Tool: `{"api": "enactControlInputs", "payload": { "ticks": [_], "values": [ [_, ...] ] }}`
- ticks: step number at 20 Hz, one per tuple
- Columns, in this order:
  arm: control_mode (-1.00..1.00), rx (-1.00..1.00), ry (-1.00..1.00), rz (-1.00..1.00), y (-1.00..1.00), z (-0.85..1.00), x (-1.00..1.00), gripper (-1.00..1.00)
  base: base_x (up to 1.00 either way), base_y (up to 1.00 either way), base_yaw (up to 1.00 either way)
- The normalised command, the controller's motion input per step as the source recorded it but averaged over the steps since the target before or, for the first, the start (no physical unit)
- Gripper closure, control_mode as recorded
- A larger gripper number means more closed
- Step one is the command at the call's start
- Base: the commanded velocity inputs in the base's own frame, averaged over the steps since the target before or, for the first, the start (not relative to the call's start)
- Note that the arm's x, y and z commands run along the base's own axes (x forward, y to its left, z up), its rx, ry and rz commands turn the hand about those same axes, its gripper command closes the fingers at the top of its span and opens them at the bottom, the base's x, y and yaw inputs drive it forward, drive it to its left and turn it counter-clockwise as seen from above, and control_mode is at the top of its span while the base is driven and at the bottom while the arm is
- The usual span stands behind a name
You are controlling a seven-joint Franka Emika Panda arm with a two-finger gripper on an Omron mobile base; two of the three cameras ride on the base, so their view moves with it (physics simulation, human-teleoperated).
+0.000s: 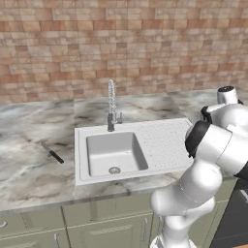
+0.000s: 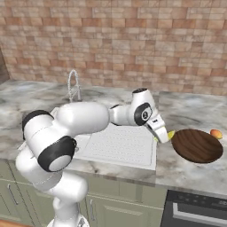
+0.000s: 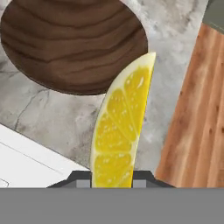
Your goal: Pick the lemon wedge from the sink and place it in the bowl. Then pick the bowl and place it in the microwave. Then close the microwave door and press the start button.
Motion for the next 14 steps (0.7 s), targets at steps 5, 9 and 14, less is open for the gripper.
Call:
{"api": "enactControlInputs", "payload": {
  "ticks": [5,9,14],
  "values": [
    [-1.0,0.2,0.01,-0.21,-1.0,0.05,0.24,1.0,0.0,0.0,0.0],
    [-1.0,0.26,0.0,-0.02,-0.79,-0.24,0.26,1.0,0.0,0.0,0.0],
    [-1.0,0.2,-0.1,0.0,-0.44,-0.26,0.3,1.0,0.0,0.0,0.0]
  ]
}}
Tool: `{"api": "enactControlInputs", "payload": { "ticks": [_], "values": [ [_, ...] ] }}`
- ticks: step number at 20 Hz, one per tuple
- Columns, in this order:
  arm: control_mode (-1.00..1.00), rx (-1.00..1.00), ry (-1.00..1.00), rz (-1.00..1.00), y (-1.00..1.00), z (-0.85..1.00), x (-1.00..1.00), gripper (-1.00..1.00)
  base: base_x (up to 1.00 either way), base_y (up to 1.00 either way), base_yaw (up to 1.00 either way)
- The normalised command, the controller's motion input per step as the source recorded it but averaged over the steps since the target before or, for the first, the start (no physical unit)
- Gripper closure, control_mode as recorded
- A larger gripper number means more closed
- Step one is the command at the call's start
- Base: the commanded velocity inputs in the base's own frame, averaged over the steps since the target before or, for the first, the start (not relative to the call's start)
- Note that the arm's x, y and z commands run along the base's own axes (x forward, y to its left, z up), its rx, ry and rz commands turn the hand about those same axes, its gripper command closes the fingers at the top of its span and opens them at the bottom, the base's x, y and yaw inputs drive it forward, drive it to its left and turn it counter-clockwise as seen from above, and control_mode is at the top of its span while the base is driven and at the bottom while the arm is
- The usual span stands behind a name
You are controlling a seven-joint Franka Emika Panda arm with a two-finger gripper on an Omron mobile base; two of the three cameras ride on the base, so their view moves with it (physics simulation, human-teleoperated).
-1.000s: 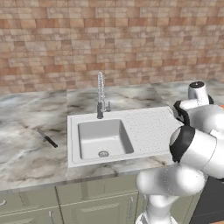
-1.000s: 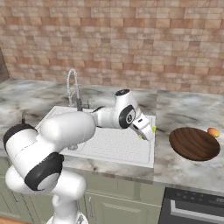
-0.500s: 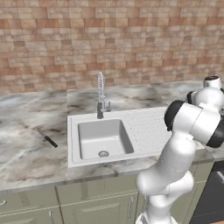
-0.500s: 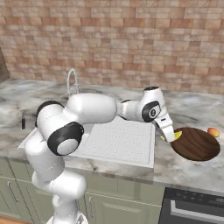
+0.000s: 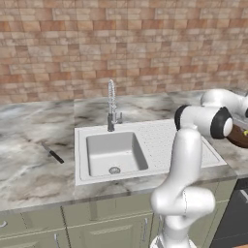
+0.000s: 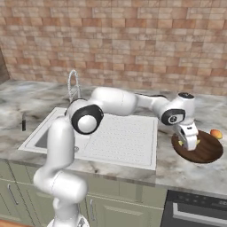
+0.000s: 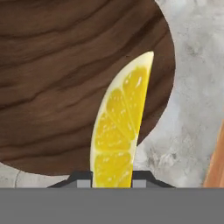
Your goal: Pick the lemon wedge from the sink and place it in the bowl. Then pick the bowl and place it in the microwave. Then close the microwave door and press the start button.
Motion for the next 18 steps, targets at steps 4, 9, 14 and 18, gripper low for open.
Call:
{"api": "enactControlInputs", "payload": {
  "ticks": [4,9,14,18],
  "values": [
    [-1.0,0.1,-0.06,0.0,-0.1,-0.17,0.34,1.0,0.0,0.0,0.0],
    [-1.0,0.04,-0.02,0.0,-0.06,-0.2,0.33,1.0,0.0,0.0,0.0],
    [-1.0,0.0,-0.04,0.0,0.0,-0.5,0.29,1.0,0.0,0.0,0.0],
    [-1.0,-0.04,0.0,0.0,0.02,-0.87,0.21,1.0,0.0,0.0,0.0]
  ]
}}
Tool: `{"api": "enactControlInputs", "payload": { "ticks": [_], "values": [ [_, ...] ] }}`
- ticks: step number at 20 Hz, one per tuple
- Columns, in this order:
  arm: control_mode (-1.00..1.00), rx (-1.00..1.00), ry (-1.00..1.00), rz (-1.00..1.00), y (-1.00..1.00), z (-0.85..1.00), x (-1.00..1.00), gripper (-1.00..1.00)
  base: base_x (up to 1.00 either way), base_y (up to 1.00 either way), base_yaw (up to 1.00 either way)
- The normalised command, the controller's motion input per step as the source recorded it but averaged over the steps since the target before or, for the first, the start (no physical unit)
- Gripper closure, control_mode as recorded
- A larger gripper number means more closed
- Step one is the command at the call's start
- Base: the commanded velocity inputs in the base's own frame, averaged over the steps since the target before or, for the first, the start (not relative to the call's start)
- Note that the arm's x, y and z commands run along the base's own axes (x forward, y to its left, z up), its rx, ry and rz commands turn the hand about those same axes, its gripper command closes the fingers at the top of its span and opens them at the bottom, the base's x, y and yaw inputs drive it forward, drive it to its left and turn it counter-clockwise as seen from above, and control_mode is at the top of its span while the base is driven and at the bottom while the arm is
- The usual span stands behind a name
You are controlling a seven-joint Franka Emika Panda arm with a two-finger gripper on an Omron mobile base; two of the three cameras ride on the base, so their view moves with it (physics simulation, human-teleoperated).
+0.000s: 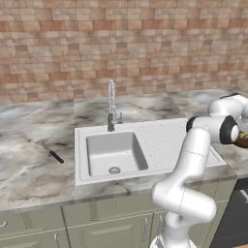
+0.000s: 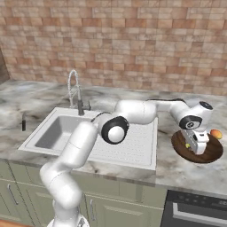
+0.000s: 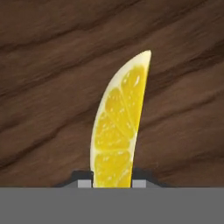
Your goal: Pick the lemon wedge from the sink and place it in the bowl. Then pick the bowl and place it in the microwave. Then close the microwave door and press the start button.
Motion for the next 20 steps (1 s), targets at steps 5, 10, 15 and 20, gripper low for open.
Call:
{"api": "enactControlInputs", "payload": {
  "ticks": [5,10,15,20],
  "values": [
    [-1.0,-0.03,-0.01,0.0,0.03,-0.74,0.18,1.0,0.0,0.0,0.0],
    [-1.0,0.0,-0.04,0.0,-0.01,-0.08,0.07,-1.0,0.0,0.0,0.0],
    [-1.0,0.0,0.0,0.0,0.02,0.02,0.08,-1.0,0.0,0.0,0.0],
    [-1.0,-0.13,0.0,0.02,0.42,0.24,-0.04,-1.0,0.0,0.0,0.0]
  ]
}}
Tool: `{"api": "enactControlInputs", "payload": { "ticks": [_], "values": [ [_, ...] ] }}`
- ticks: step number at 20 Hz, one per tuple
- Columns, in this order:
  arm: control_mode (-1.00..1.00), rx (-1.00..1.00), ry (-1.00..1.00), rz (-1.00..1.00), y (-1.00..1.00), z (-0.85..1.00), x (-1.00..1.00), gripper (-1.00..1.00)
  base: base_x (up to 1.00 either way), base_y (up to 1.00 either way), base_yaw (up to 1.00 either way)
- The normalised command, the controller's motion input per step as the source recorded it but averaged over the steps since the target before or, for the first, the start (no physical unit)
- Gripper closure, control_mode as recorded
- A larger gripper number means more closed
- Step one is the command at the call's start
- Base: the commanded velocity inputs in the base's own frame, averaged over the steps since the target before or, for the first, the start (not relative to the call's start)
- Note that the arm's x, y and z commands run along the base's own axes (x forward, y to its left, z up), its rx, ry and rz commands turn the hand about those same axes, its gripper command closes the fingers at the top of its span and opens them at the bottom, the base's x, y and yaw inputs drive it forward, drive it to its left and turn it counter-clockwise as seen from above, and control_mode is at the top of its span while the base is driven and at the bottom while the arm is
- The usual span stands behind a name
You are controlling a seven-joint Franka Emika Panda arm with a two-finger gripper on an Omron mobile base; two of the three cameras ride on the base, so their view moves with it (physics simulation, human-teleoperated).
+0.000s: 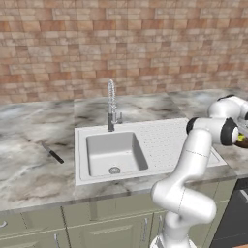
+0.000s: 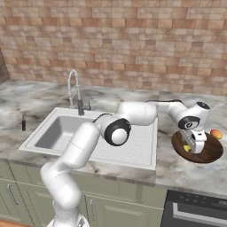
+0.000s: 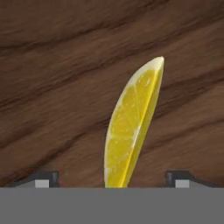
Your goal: Pick the lemon wedge from the sink and place it in the bowl. Then pick the bowl and place it in the microwave. Then close the microwave door and press the start button.
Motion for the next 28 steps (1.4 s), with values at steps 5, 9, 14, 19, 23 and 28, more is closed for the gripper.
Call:
{"api": "enactControlInputs", "payload": {
  "ticks": [5,9,14,19,23,28],
  "values": [
    [-1.0,-0.3,0.0,0.15,0.77,0.27,-0.32,-1.0,0.0,0.0,0.0],
    [-1.0,-0.31,0.01,0.26,0.63,0.01,-0.42,-1.0,0.0,0.0,0.0],
    [-1.0,-0.29,0.09,0.35,0.2,-0.44,-0.13,-1.0,0.0,0.0,0.0],
    [-1.0,-0.17,0.01,0.27,0.0,-0.03,0.0,-1.0,0.0,0.0,0.0],
    [-1.0,-0.09,0.05,0.17,-0.02,0.0,0.06,-1.0,0.0,0.0,0.0],
    [-1.0,-0.03,0.11,0.1,-0.24,0.0,0.21,-1.0,0.0,0.0,0.0]
  ]
}}
